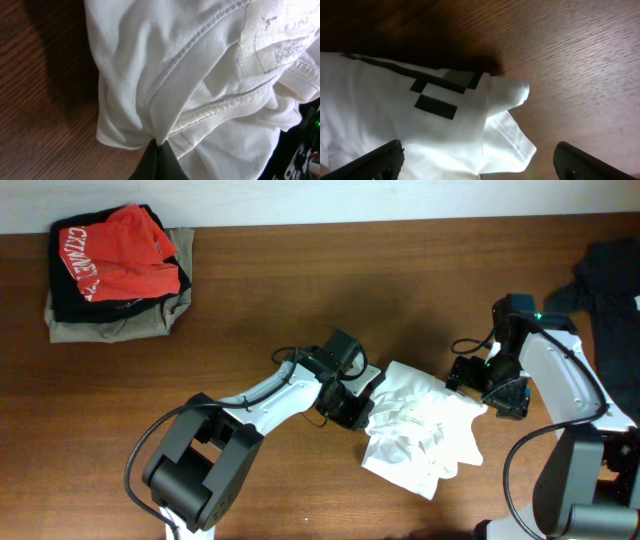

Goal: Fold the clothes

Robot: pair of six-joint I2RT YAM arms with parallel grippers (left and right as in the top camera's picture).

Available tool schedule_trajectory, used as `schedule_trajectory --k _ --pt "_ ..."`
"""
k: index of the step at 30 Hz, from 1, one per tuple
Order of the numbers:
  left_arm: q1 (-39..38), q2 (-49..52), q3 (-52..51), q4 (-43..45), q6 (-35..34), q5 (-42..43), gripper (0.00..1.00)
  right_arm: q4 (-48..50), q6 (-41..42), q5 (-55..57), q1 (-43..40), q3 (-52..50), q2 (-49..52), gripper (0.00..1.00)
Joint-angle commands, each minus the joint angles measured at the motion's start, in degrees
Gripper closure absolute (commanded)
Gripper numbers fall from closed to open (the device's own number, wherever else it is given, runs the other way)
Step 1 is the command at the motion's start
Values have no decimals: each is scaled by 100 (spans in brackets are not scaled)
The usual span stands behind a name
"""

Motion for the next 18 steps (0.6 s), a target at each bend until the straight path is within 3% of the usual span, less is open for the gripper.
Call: schedule_trajectory --k 1,6,14,18 --pt "-31 -28 350 -385 114 42 100 72 0 -50 0 -131 -94 1" --pt "-31 -708 1075 -1325 247 -584 99 317 0 -52 0 -315 -13 0" --pt "-31 -1663 1202 -2529 243 -610 99 824 4 -52 0 -804 -7 0" --pt "-81 -1687 1200 -3147 240 -605 99 949 66 -101 0 -804 -7 1"
